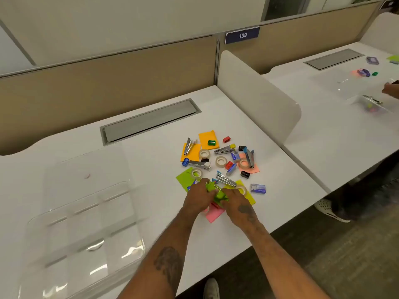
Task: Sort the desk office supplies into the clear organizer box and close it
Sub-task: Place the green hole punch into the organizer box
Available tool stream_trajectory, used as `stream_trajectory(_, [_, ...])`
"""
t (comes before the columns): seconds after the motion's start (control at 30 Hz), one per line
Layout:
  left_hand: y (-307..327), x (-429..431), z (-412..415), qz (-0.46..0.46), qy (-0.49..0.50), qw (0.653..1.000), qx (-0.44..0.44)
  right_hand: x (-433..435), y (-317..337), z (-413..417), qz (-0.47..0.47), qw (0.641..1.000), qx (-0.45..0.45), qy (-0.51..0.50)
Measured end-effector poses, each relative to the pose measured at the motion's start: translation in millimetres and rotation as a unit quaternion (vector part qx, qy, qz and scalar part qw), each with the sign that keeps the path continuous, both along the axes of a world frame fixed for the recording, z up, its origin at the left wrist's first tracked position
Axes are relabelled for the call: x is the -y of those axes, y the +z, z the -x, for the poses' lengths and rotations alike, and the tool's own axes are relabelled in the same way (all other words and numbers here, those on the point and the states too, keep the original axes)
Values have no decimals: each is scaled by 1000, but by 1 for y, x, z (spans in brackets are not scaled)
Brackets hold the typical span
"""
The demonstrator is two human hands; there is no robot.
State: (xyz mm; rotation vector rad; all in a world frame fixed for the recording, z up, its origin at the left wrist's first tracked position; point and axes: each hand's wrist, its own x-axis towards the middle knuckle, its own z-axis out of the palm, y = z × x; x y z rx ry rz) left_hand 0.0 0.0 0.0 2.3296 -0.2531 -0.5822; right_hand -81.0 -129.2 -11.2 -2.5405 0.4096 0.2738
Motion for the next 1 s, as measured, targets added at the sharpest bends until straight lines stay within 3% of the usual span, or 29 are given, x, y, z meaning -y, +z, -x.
stream_trajectory(0.2, [5, 10, 5, 87, 83, 992, -48, 3, -3, 2, 22, 1000, 19, 8])
stream_trajectory(0.33, [14, 8, 1, 112, 76, 989, -63, 0, 2, -1, 10, 997, 63, -33])
stream_trajectory(0.47, [30, -12, -4, 133, 63, 988, -55, -8, 17, -18, -83, 984, 118, -103])
stream_trajectory(0.67, [64, -76, -3, 168, 28, 984, -51, -45, 50, -39, -312, 937, 82, -132])
stream_trajectory(1.0, [84, -203, 22, 182, 44, 982, -35, -154, 71, -41, -394, 918, 21, -37])
